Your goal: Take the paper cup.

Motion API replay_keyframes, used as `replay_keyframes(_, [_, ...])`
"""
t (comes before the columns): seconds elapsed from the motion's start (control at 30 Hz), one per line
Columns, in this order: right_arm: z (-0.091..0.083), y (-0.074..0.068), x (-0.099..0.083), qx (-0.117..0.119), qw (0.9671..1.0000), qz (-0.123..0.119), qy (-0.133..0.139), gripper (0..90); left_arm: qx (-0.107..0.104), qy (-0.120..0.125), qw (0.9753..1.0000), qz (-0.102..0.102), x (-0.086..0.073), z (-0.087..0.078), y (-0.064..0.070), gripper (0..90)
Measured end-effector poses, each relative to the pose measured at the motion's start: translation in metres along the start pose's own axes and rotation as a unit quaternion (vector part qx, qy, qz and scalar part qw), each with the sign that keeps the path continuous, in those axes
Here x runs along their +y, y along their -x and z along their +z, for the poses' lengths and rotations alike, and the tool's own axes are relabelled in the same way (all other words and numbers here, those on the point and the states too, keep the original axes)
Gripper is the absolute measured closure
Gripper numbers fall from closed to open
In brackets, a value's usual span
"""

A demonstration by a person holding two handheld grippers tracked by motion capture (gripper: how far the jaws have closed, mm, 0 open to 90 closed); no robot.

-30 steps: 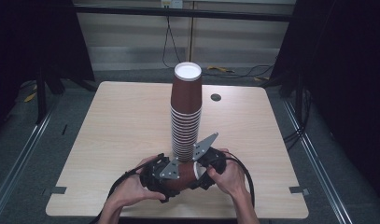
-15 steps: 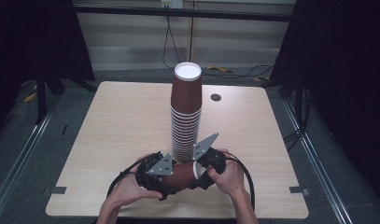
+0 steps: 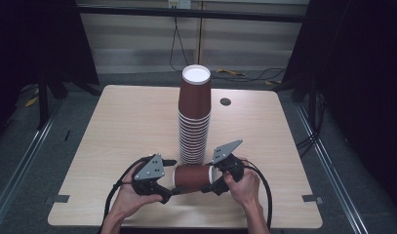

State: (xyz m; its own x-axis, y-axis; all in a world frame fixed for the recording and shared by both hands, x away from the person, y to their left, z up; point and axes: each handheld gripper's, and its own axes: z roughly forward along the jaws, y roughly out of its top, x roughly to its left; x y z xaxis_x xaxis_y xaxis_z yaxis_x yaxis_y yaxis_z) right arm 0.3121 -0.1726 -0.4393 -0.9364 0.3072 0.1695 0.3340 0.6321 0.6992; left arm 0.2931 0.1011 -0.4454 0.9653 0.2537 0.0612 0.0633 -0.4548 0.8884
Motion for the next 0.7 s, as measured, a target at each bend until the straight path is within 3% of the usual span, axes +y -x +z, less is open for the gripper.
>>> replay_keyframes(0.27, [-0.005, -0.002, -0.007, -0.01, 0.9992, 0.005, 0.039, 21.4, 0.01, 0.031, 0.9988, -0.037, -0.013, -0.005, -0.002, 15.5])
replay_keyframes(0.4, [-0.004, -0.002, -0.013, -0.001, 0.9984, 0.01, 0.056, 21.4, 0.012, 0.046, 0.9977, -0.05, -0.019, -0.008, -0.002, 15.5])
replay_keyframes(0.47, [-0.002, -0.002, -0.017, -0.004, 0.998, 0.014, 0.061, 21.3, 0.02, 0.044, 0.9976, -0.05, -0.021, -0.008, -0.001, 15.5])
replay_keyframes(0.7, [-0.003, -0.002, -0.025, -0.003, 0.9947, 0.02, 0.101, 21.4, 0.016, 0.052, 0.9968, -0.058, -0.025, -0.008, 0.002, 15.5])
